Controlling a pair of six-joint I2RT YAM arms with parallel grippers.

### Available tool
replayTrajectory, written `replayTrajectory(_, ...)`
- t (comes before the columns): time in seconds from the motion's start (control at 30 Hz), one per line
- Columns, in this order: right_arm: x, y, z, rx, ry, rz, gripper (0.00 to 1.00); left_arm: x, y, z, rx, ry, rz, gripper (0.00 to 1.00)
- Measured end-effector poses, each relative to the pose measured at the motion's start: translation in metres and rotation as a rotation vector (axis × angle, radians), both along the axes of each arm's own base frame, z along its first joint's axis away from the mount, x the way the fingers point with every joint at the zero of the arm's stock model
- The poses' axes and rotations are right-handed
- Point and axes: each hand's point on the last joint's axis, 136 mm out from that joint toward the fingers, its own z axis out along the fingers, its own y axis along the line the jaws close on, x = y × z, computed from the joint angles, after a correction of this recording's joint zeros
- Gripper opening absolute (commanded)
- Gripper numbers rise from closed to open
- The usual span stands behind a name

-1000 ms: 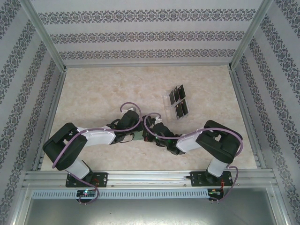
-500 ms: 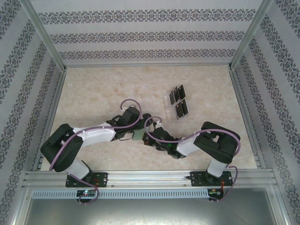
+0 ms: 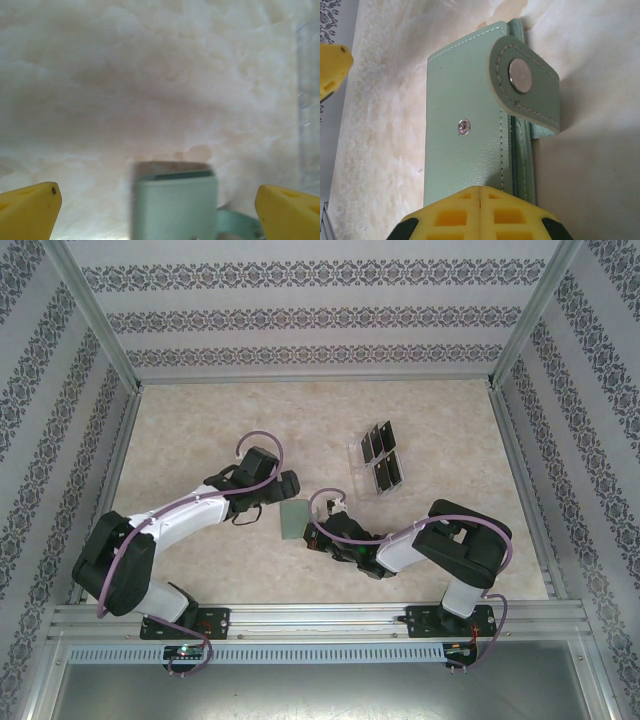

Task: Put the credit cards into the card holder

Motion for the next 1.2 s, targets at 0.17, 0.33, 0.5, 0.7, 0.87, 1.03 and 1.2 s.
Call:
replayTrajectory(0.17, 0.000, 0.000, 0.000, 0.000, 0.000, 0.000, 0.00, -0.017, 0.012, -0.015, 0.084, 0.032, -0.065, 1.00)
replayTrajectory(0.33, 0.000, 0.000, 0.000, 0.001, 0.002, -0.002, 0.00, -0.022, 0.014, -0.021, 0.106, 0.041, -0.099, 1.00)
replayTrajectory(0.5, 0.000, 0.000, 0.000, 0.001, 0.003, -0.002, 0.00, -0.023, 0.013, -0.030, 0.115, 0.062, -0.109, 1.00)
replayTrajectory(0.7, 0.000, 0.000, 0.000, 0.000, 0.003, -0.002, 0.00, -0.024, 0.013, -0.044, 0.124, 0.086, -0.112, 0.99)
replayTrajectory(0.87, 0.000, 0.000, 0.000, -0.001, 0.004, -0.002, 0.00, -0.024, 0.013, -0.056, 0.135, 0.107, -0.112, 0.99)
replayTrajectory(1.03, 0.000, 0.001, 0.000, -0.001, 0.007, 0.002, 0.00, -0.024, 0.015, -0.062, 0.159, 0.115, -0.108, 0.99)
replayTrajectory(1.2, -0.004, -0.007, 0.006, -0.035, 0.039, 0.032, 0.11, -0.024, 0.016, -0.064, 0.199, 0.114, -0.104, 0.99)
